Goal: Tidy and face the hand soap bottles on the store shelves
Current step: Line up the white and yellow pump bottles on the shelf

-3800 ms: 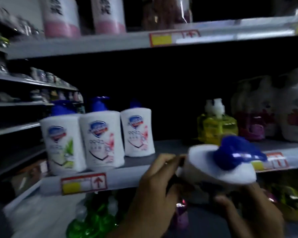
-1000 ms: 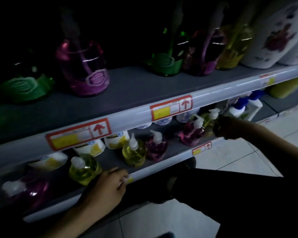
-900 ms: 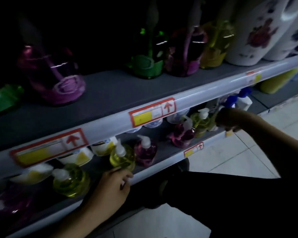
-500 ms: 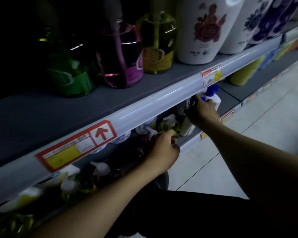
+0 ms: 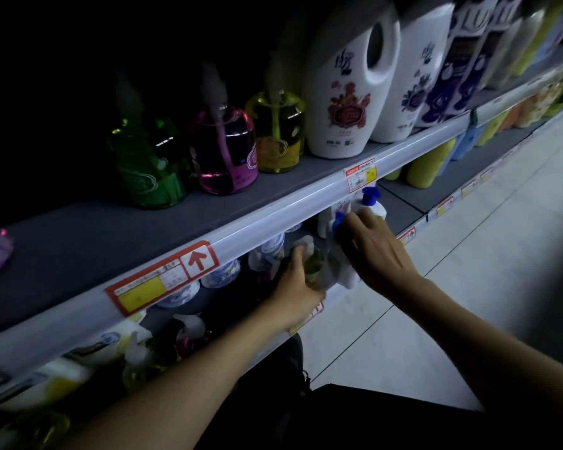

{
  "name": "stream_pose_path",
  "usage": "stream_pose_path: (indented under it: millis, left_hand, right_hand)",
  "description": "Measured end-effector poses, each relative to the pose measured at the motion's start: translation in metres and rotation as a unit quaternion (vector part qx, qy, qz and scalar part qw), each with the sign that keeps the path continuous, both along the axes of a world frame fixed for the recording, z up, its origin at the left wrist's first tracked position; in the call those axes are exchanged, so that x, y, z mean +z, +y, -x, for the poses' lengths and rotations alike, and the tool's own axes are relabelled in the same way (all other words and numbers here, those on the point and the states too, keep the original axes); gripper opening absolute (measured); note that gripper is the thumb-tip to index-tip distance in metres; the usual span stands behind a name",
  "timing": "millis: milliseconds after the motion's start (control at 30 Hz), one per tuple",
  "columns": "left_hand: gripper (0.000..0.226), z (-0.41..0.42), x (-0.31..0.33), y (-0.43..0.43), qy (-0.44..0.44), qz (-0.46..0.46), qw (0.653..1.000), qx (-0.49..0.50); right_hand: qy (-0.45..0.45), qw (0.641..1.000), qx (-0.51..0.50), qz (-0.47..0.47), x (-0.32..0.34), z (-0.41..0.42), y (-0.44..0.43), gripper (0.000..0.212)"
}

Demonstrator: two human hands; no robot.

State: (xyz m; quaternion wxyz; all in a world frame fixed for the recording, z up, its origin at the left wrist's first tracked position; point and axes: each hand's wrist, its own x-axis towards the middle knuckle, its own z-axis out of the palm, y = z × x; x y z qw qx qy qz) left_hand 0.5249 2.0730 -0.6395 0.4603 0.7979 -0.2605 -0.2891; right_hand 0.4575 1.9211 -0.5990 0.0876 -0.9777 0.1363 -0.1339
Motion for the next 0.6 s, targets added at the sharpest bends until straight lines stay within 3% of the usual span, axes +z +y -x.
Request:
stream_pose_path:
  millis: [67, 133, 200, 267, 333, 400, 433, 500, 533, 600]
  left_hand:
    - [0.097, 0.005, 0.002, 0.006, 0.082, 0.032, 0.996, -0.015]
    - [0.076, 0.013, 0.004, 0.011, 0.121, 0.078, 0.990, 0.007]
    - [0.063, 0.023, 0.004, 0.026, 0.120, 0.096, 0.987, 0.034]
    - [0.062, 0.038, -0.006, 0.042, 0.127, 0.083, 0.988, 0.017]
    - [0.062, 0.057, -0.023, 0.057, 0.108, 0.024, 0.994, -0.008]
    - [0.055, 0.075, -0.044, 0.063, 0.074, -0.061, 0.995, 0.011]
    - [0.049, 0.085, -0.049, 0.065, 0.099, -0.074, 0.992, 0.038]
    - [0.027, 0.094, -0.058, 0.068, 0.143, -0.053, 0.984, 0.092]
    - [0.016, 0.092, -0.064, 0.070, 0.137, -0.051, 0.983, 0.108]
    - [0.022, 0.076, -0.084, 0.077, 0.098, -0.086, 0.985, 0.114]
  right_hand:
    - [-0.041, 0.997, 0.062, -0.018, 0.020, 0.009, 0.027, 0.008]
    - [-0.058, 0.991, 0.098, -0.074, 0.024, 0.019, 0.050, 0.017]
    - [-0.031, 0.974, 0.066, -0.215, 0.016, 0.030, 0.069, 0.023]
    - [0.013, 0.934, 0.019, -0.355, -0.006, 0.038, 0.083, 0.050]
    - [0.110, 0.930, 0.002, -0.352, -0.038, 0.039, 0.097, 0.053]
    - [0.219, 0.937, 0.014, -0.272, -0.066, 0.041, 0.108, 0.036]
    - [0.265, 0.929, 0.026, -0.257, -0.079, 0.042, 0.109, 0.025]
    - [0.308, 0.906, 0.012, -0.291, -0.096, 0.046, 0.101, 0.007]
    - [0.320, 0.888, -0.011, -0.329, -0.096, 0.045, 0.089, 0.011]
    - [0.368, 0.837, -0.060, -0.399, -0.087, 0.040, 0.054, 0.021]
